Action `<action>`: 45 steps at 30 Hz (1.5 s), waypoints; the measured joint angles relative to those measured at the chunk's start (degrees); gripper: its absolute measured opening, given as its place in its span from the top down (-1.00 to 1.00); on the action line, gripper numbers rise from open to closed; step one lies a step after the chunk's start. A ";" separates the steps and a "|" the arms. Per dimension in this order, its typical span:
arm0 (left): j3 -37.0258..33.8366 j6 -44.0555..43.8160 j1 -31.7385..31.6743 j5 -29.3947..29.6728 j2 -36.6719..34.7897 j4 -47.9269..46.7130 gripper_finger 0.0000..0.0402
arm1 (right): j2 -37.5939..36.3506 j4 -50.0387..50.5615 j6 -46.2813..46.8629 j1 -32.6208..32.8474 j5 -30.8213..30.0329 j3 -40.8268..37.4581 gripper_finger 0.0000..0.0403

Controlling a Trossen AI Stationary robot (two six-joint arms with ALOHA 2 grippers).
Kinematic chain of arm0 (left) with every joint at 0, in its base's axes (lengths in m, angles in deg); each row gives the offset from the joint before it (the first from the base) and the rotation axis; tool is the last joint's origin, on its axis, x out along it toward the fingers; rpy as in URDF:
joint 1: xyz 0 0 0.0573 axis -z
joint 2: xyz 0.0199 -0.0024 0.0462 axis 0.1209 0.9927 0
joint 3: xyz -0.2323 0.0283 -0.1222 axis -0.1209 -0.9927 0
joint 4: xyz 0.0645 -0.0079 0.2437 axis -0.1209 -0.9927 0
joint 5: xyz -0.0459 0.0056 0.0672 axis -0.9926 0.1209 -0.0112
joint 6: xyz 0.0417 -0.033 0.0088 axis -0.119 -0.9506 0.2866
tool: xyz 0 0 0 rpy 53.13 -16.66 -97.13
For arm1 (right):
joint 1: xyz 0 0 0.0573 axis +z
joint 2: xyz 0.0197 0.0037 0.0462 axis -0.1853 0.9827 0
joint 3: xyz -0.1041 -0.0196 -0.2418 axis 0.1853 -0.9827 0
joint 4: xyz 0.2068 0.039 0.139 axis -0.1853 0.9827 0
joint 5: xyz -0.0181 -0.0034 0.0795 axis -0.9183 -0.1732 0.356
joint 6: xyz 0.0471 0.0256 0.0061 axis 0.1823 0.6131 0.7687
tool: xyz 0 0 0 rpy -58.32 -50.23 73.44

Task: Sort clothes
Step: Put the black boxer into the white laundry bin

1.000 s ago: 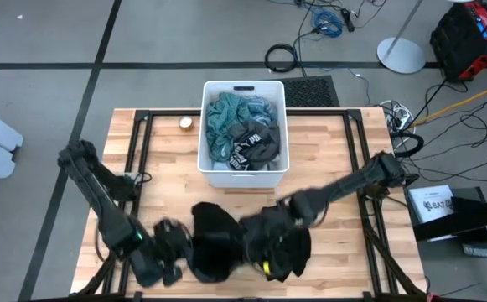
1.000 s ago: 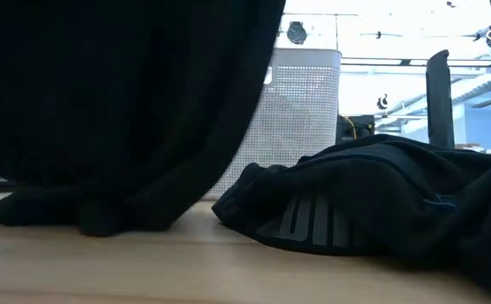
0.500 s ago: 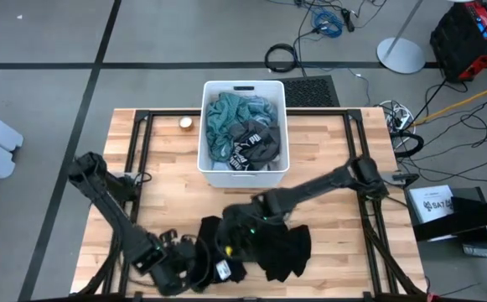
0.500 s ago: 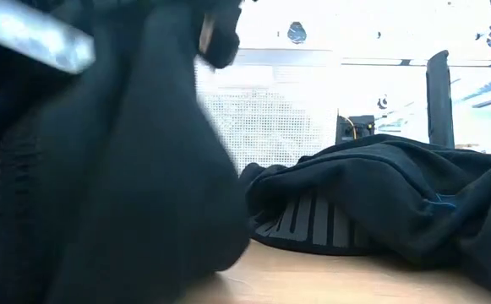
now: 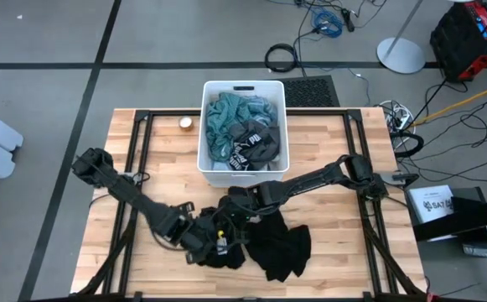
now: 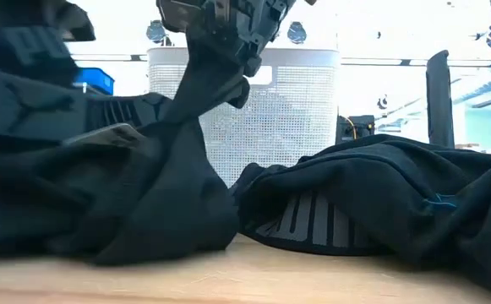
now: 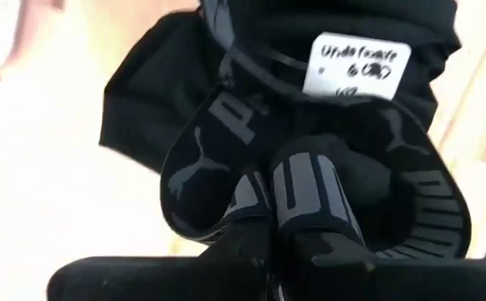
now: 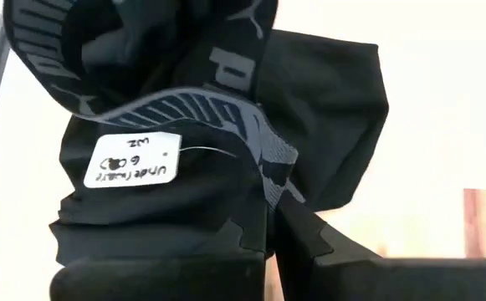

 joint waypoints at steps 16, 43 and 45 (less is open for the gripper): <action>2.91 6.36 -2.88 -1.61 0.00 -3.39 0.31 | -0.15 4.89 -4.07 -0.23 0.33 0.07 1.00; 20.59 -8.07 14.31 33.70 -11.60 -16.91 0.16 | -2.18 -5.81 -5.21 1.12 0.62 -0.02 1.00; 20.59 -6.35 15.26 35.48 -11.72 -15.12 0.16 | -2.18 -10.35 -6.26 0.95 0.61 0.00 1.00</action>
